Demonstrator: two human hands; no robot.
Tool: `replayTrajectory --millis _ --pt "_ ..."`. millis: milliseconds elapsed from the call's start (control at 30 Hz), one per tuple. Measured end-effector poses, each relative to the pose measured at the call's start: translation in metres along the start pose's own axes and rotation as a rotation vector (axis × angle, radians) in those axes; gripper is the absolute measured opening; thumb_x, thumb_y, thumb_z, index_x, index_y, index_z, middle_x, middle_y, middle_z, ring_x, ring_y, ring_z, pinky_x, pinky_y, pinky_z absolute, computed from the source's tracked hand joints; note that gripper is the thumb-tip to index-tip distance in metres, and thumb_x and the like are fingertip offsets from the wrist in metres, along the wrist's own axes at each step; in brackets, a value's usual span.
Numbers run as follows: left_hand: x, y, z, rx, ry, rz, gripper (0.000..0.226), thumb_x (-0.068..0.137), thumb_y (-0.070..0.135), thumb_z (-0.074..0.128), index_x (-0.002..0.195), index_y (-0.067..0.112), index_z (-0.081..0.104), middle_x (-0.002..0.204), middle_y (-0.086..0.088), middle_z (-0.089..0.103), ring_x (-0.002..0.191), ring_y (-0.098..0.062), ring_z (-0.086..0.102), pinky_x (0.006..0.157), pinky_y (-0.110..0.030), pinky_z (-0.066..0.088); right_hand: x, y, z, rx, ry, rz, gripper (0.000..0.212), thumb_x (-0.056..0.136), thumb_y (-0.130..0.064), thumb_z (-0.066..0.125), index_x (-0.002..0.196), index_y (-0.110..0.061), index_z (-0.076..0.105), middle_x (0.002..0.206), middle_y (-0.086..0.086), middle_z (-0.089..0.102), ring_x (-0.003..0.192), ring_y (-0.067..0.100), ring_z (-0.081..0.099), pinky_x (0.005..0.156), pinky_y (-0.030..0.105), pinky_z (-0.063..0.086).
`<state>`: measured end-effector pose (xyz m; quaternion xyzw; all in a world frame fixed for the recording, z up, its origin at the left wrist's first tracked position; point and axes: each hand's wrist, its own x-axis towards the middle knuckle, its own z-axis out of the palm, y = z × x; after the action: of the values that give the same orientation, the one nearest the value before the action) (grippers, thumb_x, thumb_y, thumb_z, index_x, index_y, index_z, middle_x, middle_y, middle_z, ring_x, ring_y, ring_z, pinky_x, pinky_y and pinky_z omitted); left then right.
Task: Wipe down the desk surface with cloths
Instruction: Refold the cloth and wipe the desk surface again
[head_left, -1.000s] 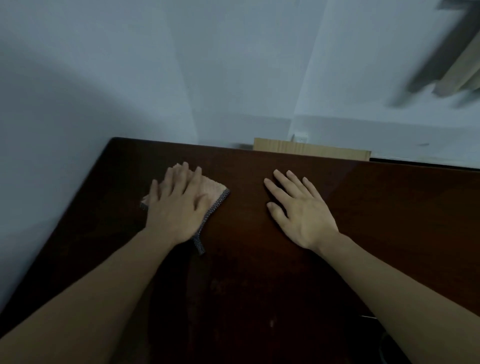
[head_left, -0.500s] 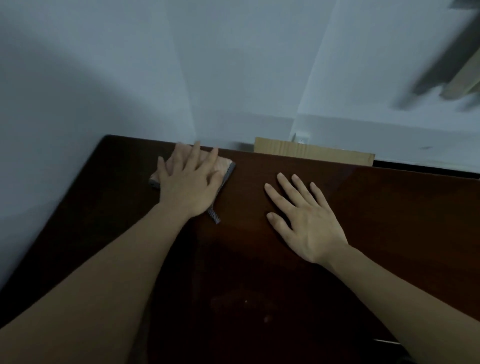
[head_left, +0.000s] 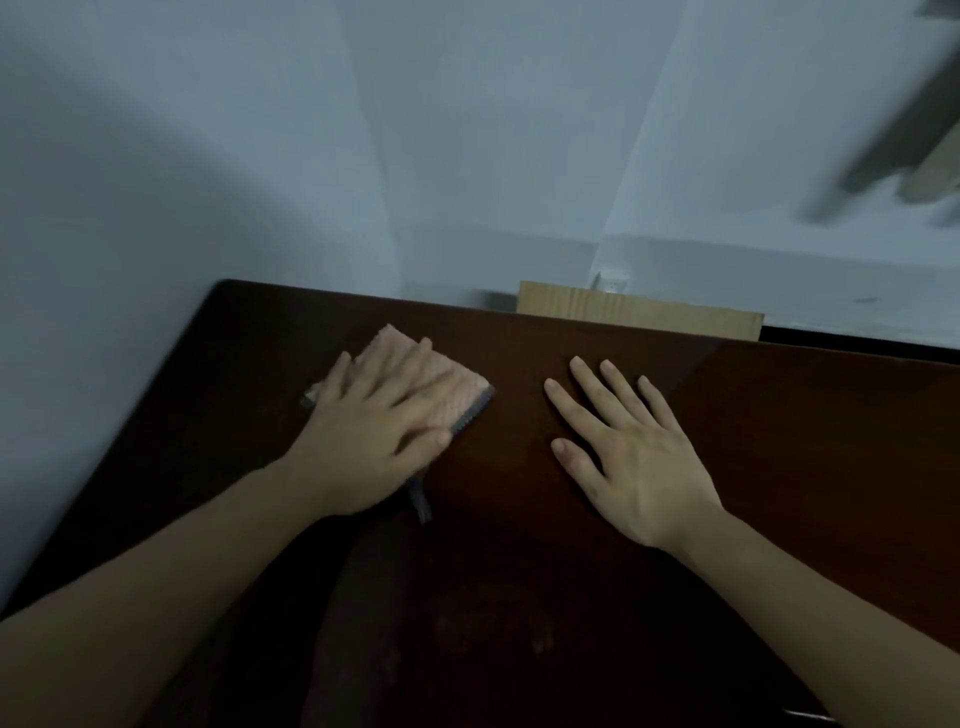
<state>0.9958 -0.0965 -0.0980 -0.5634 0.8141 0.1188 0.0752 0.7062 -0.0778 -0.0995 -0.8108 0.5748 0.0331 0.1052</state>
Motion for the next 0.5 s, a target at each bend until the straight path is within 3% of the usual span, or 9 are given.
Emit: replayTrajectory --millis 133,233,400,500 --pt "0.053 -0.026 -0.015 -0.075 0.054 -0.288 0.058 0.099 0.067 0.002 0.156 0.054 -0.001 0.168 0.007 -0.019 0.153 -0.030 -0.020 0.121 -0.059 -0.011 0.001 0.001 0.000 -0.004 0.001 0.007 0.067 0.094 -0.067 -0.007 0.158 -0.048 -0.007 0.167 -0.013 -0.018 0.153 0.012 -0.022 0.124 0.039 -0.015" --pt "0.077 -0.013 -0.019 -0.154 0.074 -0.413 0.055 0.104 0.060 0.008 0.158 0.051 0.001 0.169 0.003 -0.015 0.154 -0.036 -0.015 0.118 -0.062 -0.011 0.000 0.000 0.001 -0.008 0.001 0.008 0.067 0.094 -0.067 -0.006 0.158 -0.048 -0.005 0.168 -0.013 -0.017 0.154 0.012 -0.022 0.125 0.040 -0.013" --pt "0.038 0.050 -0.006 -0.104 0.086 -0.203 0.055 0.104 0.059 0.010 0.157 0.049 0.001 0.167 0.005 -0.021 0.152 -0.031 -0.022 0.121 -0.058 -0.013 0.001 -0.001 -0.001 -0.005 -0.005 0.007 0.068 0.094 -0.066 -0.005 0.159 -0.047 -0.003 0.168 -0.012 -0.015 0.154 0.013 -0.020 0.125 0.039 -0.013" --pt "0.003 0.049 0.001 -0.036 0.051 -0.029 0.057 0.101 0.065 0.009 0.155 0.052 -0.006 0.163 0.013 -0.026 0.151 -0.022 -0.026 0.122 -0.054 -0.012 -0.001 -0.002 -0.001 -0.015 0.001 0.006 0.070 0.093 -0.066 -0.007 0.159 -0.045 -0.003 0.169 -0.011 -0.014 0.155 0.014 -0.018 0.125 0.039 -0.012"
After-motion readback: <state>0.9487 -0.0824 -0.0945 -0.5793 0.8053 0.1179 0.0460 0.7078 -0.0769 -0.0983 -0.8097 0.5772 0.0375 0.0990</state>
